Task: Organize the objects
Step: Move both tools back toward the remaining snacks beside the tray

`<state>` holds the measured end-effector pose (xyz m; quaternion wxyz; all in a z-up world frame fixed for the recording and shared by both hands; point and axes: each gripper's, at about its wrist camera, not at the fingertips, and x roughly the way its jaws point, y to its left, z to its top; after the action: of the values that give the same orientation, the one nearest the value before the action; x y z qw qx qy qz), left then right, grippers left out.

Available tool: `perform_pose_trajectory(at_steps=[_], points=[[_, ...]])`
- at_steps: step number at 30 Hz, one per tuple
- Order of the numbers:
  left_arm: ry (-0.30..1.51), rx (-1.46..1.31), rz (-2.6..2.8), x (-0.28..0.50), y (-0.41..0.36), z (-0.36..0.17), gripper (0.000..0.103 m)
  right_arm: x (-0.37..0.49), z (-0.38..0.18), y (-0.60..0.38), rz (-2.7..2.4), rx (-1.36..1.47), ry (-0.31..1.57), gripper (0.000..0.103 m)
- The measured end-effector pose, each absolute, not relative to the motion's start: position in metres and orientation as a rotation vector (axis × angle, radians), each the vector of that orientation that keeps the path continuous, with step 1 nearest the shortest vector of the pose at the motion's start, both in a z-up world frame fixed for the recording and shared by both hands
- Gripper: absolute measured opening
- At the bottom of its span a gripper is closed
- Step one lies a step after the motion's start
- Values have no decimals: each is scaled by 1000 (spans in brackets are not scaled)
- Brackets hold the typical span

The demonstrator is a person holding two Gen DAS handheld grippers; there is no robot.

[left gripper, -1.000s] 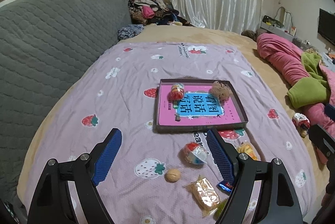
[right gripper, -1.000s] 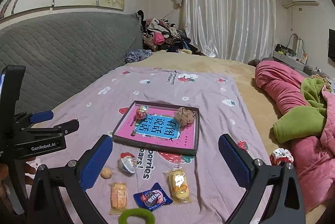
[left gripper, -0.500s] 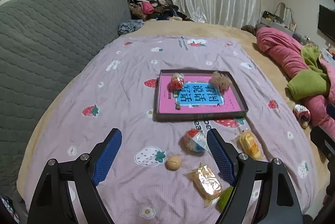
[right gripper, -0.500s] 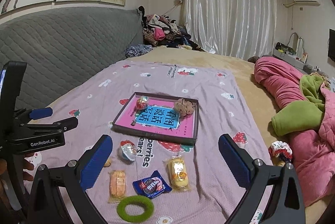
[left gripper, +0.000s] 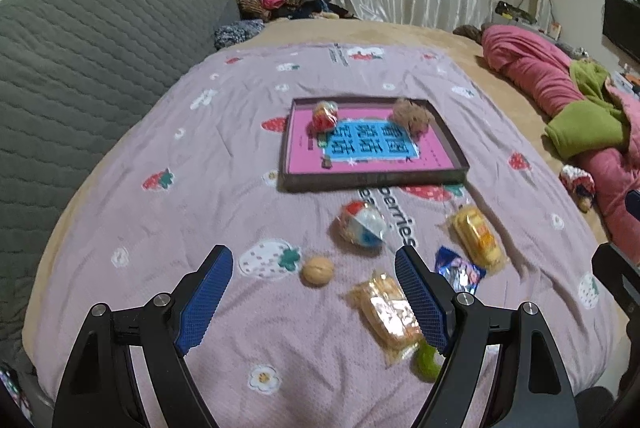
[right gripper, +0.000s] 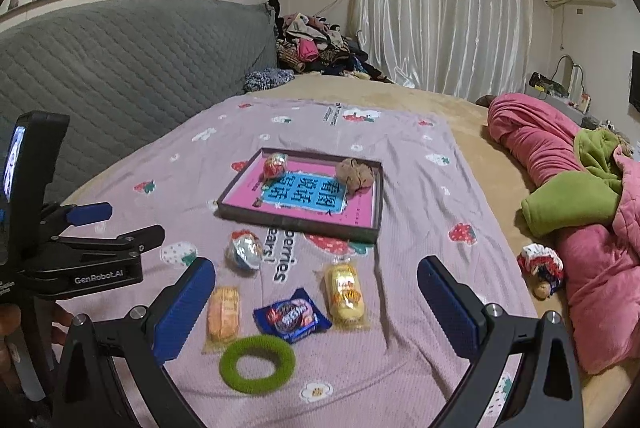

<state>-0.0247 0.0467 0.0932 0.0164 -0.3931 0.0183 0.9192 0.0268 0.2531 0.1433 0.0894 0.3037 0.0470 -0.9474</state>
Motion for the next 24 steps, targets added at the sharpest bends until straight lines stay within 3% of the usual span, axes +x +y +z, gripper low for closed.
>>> perform_pose_trajectory(at_steps=[24], points=[[71,-1311,2798,-15,62,53,84,49,85,250,-2757,1016,104,102]])
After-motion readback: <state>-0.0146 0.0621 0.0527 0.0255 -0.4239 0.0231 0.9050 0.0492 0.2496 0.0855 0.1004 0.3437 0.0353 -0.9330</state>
